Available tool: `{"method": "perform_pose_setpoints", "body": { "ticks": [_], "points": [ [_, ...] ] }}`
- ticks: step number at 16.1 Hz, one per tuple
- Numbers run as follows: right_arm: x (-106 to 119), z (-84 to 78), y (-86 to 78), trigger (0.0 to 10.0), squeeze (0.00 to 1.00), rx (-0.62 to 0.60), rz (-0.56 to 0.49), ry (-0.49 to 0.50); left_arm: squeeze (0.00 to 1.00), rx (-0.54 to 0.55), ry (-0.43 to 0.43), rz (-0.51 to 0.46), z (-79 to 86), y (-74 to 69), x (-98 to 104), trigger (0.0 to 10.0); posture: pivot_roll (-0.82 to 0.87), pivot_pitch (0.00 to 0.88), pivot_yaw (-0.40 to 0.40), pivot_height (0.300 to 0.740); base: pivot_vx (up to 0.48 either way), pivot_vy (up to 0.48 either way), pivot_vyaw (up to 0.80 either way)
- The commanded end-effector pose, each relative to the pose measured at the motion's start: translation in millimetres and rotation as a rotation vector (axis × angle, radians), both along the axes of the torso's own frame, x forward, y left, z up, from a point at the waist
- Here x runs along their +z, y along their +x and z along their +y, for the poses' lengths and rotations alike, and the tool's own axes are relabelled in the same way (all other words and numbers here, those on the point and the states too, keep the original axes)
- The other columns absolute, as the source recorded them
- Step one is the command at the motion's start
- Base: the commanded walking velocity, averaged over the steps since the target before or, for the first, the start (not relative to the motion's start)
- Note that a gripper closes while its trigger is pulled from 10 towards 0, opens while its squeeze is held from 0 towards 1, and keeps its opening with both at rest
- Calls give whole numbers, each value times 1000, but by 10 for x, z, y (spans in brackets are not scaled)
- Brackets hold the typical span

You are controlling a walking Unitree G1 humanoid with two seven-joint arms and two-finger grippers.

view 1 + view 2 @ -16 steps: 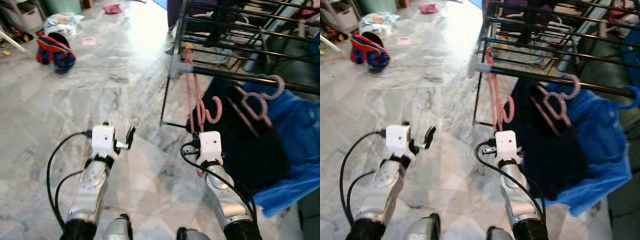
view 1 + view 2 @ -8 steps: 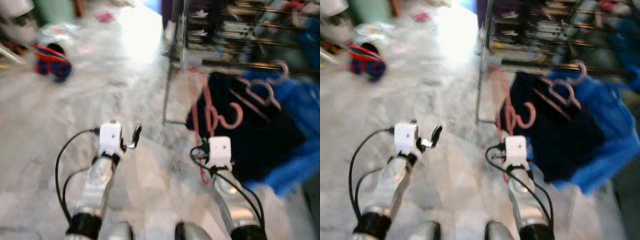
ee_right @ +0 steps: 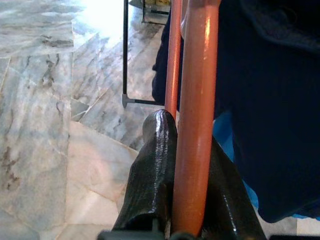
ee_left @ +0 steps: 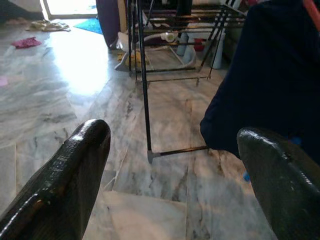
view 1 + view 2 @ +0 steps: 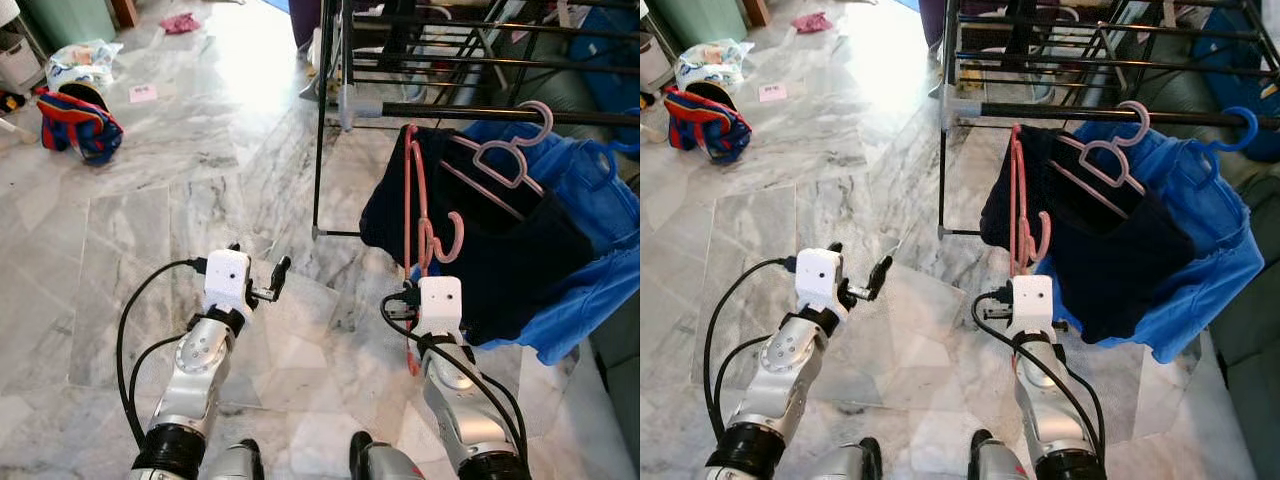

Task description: Hang hanger

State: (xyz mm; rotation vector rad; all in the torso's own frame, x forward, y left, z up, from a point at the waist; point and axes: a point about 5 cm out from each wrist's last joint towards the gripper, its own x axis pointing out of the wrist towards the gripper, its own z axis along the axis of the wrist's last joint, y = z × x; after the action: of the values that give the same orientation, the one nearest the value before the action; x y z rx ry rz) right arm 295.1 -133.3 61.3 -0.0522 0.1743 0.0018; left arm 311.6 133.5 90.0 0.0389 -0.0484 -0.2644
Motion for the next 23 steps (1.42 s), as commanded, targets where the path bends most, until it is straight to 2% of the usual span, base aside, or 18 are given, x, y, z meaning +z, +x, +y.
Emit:
{"method": "perform_pose_setpoints", "body": {
  "ticks": [1, 3, 6, 9, 11, 12, 14, 17, 20, 23],
  "points": [
    [1, -74, -36, 10000, 0, -18, 6, 10, 0, 5, -3, 11, 50, -48, -62, 10000, 24, 218, -21, 740, 0, 0, 0],
    [-27, -77, -103, 10000, 0, 18, 40, 30, 0, 42, 8, 30, 158, -141, -147, 10000, 26, 222, -28, 740, 0, 0, 0],
    [-76, -98, -299, 10000, 0, 97, 105, 26, 0, 90, 32, 80, 345, -360, -312, 10000, 30, 227, -33, 740, 0, 0, 0],
    [-13, -185, -405, 10000, 0, 157, 155, 49, 0, 103, 48, 93, 416, -429, -345, 10000, 32, 232, -30, 740, 0, 0, 0],
    [-13, -264, -478, 10000, 0, 194, 215, -11, 0, 102, 53, 93, 426, -430, -343, 10000, 28, 236, -24, 740, 0, 0, 0],
    [12, -334, -540, 10000, 0, 213, 220, -37, 0, 89, 52, 92, 404, -420, -333, 10000, 22, 235, -20, 740, 0, 0, 0],
    [29, -385, -553, 10000, 0, 201, 216, -65, 0, 75, 52, 88, 371, -390, -306, 10000, 21, 237, -19, 740, 0, 0, 0],
    [140, -346, -473, 10000, 0, 133, 155, -46, 0, 76, 40, 64, 354, -328, -232, 10000, 27, 239, -15, 740, 0, 0, 0],
    [182, -279, -452, 10000, 0, 124, 118, -53, 0, 50, 6, 48, 312, -321, -187, 10000, 28, 237, -10, 740, 0, 0, 0],
    [255, -239, -417, 10000, 0, 115, 73, -56, 0, 19, -4, 35, 250, -297, -151, 10000, 24, 237, -6, 740, 314, 0, 0]
  ]
}}
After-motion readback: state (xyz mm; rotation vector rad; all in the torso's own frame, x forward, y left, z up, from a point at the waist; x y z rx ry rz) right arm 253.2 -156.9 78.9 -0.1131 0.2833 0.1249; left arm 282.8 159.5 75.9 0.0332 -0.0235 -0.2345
